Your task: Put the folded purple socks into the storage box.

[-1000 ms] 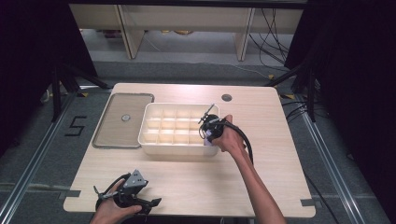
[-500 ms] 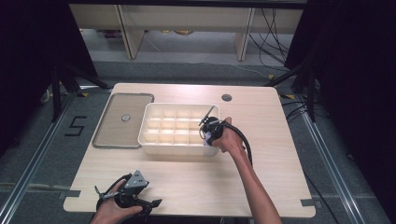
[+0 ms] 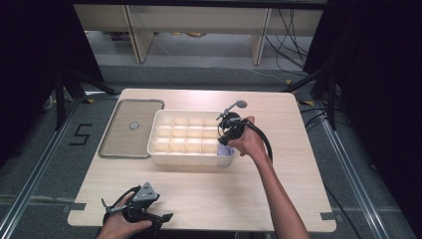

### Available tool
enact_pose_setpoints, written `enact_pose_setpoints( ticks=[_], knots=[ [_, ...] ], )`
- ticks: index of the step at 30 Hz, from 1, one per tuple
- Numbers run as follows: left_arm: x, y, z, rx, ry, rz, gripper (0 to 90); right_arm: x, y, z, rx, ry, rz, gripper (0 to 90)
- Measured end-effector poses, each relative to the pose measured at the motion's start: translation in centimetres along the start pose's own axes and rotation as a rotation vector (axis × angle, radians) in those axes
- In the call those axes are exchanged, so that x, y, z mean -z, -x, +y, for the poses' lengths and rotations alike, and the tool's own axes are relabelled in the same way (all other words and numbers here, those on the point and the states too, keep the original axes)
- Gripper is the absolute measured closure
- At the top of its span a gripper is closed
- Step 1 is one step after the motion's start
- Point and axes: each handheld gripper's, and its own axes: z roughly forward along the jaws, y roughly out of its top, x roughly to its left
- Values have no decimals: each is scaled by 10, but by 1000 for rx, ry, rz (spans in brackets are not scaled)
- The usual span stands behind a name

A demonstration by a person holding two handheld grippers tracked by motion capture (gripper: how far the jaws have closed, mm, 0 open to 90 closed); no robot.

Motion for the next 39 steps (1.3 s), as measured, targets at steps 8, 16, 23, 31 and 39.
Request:
enact_pose_setpoints(
  ticks=[8, 16, 23, 31, 39],
  knots=[
    [1, 0, 0, -3, -18, -9, 185, -28, 4, 4, -30, -49, 3, 819],
    [0, 1, -1, 2, -21, -10, 186, -49, 0, -8, -21, -140, 47, 853],
    [0, 1, -1, -9, -22, -5, 185, -59, 0, -9, 3, -195, 45, 858],
    [1, 2, 0, -15, -16, -22, 185, -62, -2, -9, 7, -201, 37, 855],
    [-1, 1, -1, 4, -11, -11, 184, -47, 2, -12, -28, -124, 61, 806]
  ],
)
